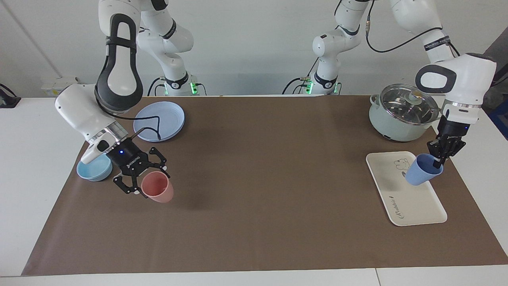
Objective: Place cup on tray
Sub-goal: 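Carry the blue cup with the left gripper and set it on the tray, then open the left gripper and withdraw it from the blue cup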
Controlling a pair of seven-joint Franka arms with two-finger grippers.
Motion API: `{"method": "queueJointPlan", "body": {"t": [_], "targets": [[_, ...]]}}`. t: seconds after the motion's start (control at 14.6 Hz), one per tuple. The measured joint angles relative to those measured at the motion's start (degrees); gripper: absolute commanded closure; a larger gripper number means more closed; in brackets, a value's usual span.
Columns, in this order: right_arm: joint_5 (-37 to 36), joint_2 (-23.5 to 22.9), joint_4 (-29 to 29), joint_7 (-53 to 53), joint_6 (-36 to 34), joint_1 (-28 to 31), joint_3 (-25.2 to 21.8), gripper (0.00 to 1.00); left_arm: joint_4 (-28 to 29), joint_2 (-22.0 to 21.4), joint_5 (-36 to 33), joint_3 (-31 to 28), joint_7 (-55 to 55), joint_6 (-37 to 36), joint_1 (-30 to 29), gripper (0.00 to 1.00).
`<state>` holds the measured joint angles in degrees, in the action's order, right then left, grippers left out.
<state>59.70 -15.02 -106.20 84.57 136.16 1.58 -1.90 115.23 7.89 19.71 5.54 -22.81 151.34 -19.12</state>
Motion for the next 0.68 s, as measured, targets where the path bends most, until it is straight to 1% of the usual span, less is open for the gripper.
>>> {"method": "queueJointPlan", "body": {"t": [0.14,0.27,0.34,0.41,0.48,0.55,0.62,0.68], "targets": [[4.86,-0.04,-2.50,8.46,-0.75,2.93,0.01,1.00,0.95,2.51,0.00,0.52,0.00,5.00,0.13,1.00],[8.85,-1.02,-4.11,16.08,-2.62,5.75,0.02,1.00,1.22,5.96,0.49,1.02,0.10,9.86,0.39,1.00],[10.24,-1.99,-4.30,18.19,-3.20,6.56,0.03,1.00,1.17,7.38,1.82,1.06,0.14,11.24,0.63,0.80],[12.42,-3.09,-4.31,20.15,-3.29,6.86,0.06,1.00,1.04,8.21,3.30,1.08,0.13,11.93,0.81,0.72],[14.91,-4.37,-4.26,22.79,-3.30,6.91,0.07,1.00,0.70,8.52,4.25,1.12,0.13,12.09,0.85,0.57],[16.73,-5.69,-4.14,25.63,-3.34,6.96,0.08,1.00,0.18,8.53,4.56,1.12,0.14,11.96,0.85,0.21],[17.64,-6.84,-4.02,27.56,-3.38,7.02,0.08,1.00,-0.71,8.53,4.72,1.12,0.15,11.32,0.85,0.00],[17.83,-7.65,-3.89,28.48,-3.43,7.09,0.08,1.00,-2.11,8.52,4.87,1.10,0.20,9.50,0.85,0.00]]}}
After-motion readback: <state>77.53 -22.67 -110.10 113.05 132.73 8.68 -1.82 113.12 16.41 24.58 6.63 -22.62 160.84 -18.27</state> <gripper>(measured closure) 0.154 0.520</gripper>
